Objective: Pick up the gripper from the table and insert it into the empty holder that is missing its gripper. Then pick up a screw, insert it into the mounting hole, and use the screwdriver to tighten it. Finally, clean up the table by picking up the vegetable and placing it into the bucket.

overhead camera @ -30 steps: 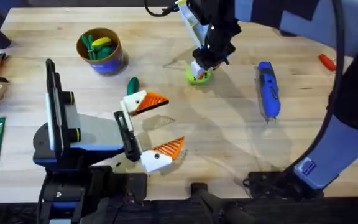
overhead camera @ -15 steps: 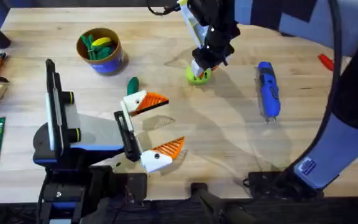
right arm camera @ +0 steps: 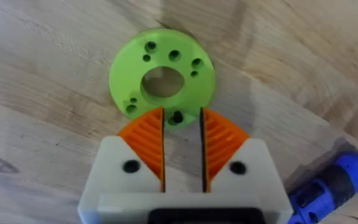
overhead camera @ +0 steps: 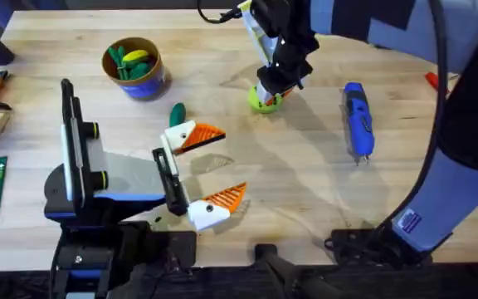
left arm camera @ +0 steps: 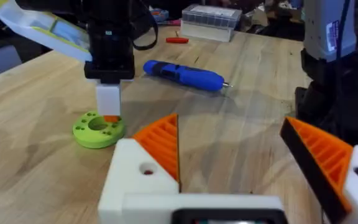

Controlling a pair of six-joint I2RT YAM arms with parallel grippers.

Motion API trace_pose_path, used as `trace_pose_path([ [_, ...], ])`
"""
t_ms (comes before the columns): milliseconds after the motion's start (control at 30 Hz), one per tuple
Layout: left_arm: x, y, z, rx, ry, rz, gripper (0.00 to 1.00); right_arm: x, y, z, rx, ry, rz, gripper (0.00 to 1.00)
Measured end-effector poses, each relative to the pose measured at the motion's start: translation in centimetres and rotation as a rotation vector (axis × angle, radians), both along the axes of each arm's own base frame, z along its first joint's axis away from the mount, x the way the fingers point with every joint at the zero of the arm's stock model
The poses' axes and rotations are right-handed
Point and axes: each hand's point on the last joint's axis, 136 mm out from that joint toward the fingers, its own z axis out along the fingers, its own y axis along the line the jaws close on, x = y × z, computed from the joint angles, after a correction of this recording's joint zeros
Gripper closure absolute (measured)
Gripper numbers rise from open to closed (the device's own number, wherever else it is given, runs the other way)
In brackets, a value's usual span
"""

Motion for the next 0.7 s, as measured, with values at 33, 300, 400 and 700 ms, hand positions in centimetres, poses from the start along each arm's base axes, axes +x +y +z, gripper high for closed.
trace_pose_path([
  [33, 0.00, 0.00, -0.01, 0.000, 0.000, 0.000, 0.015, -0.01, -0.01, 0.00, 0.000, 0.000, -0.002, 0.709],
  [300, 0.00, 0.00, 0.01, 0.000, 0.000, 0.000, 0.015, -0.01, 0.00, 0.00, 0.001, 0.001, -0.005, 0.834],
  [400, 0.00, 0.00, 0.00, 0.000, 0.000, 0.000, 0.015, -0.01, 0.00, 0.00, 0.001, 0.001, -0.005, 0.908],
  [700, 0.00, 0.00, -0.01, 0.000, 0.000, 0.000, 0.015, -0.05, 0.05, -0.02, 0.003, 0.001, -0.008, 0.994],
])
